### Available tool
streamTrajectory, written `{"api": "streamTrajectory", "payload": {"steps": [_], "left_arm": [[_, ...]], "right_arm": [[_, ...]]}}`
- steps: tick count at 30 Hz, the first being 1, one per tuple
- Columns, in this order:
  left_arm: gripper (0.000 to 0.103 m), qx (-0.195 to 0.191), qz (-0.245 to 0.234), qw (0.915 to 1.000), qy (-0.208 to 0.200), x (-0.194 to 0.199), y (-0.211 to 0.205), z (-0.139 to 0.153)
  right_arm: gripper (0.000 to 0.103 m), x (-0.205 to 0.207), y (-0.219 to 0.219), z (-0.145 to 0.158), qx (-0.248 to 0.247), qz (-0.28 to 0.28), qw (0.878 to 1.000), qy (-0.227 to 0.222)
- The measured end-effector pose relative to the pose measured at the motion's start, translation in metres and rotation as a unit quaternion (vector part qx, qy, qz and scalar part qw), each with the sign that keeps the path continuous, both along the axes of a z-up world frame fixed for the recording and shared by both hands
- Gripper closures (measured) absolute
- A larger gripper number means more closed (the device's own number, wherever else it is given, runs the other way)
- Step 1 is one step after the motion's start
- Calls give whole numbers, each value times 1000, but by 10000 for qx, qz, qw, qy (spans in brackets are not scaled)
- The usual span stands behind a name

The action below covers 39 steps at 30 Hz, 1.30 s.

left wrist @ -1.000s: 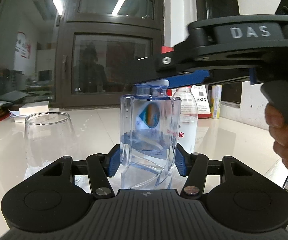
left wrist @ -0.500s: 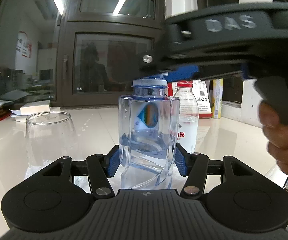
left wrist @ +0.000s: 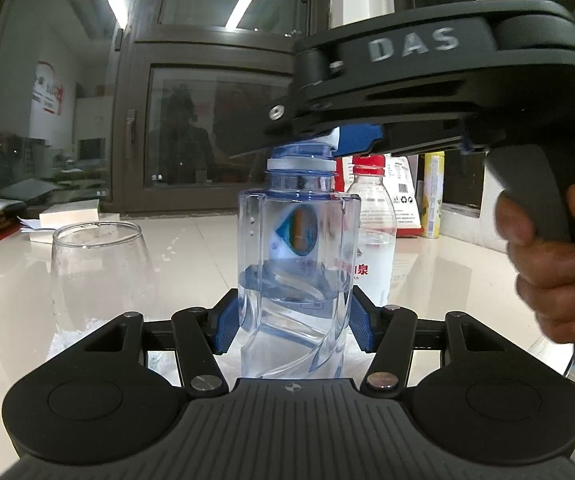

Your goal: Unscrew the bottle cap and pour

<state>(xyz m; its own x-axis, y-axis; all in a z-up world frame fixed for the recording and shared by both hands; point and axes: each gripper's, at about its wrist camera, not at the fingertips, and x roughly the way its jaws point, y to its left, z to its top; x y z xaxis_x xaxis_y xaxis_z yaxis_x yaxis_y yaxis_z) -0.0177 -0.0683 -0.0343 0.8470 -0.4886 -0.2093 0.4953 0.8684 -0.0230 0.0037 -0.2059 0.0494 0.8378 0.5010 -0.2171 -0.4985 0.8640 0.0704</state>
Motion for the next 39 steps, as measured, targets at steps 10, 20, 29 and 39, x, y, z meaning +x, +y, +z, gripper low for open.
{"api": "streamTrajectory", "payload": {"steps": [10,20,29,39], "left_arm": [[45,6,13,10000,9,3,2,0],[44,-7,0,10000,19,10,6,0],[43,24,-24,10000,39,15,9,0],[37,115,-60,9999,-29,15,7,0]], "right_arm": [[69,-7,-4,2,149,179,9997,54],[69,-16,-13,9,214,-58,9997,-111],[69,-16,-37,-5,6,-793,9968,48],[69,-6,-67,-51,-347,-1813,9808,626]]}}
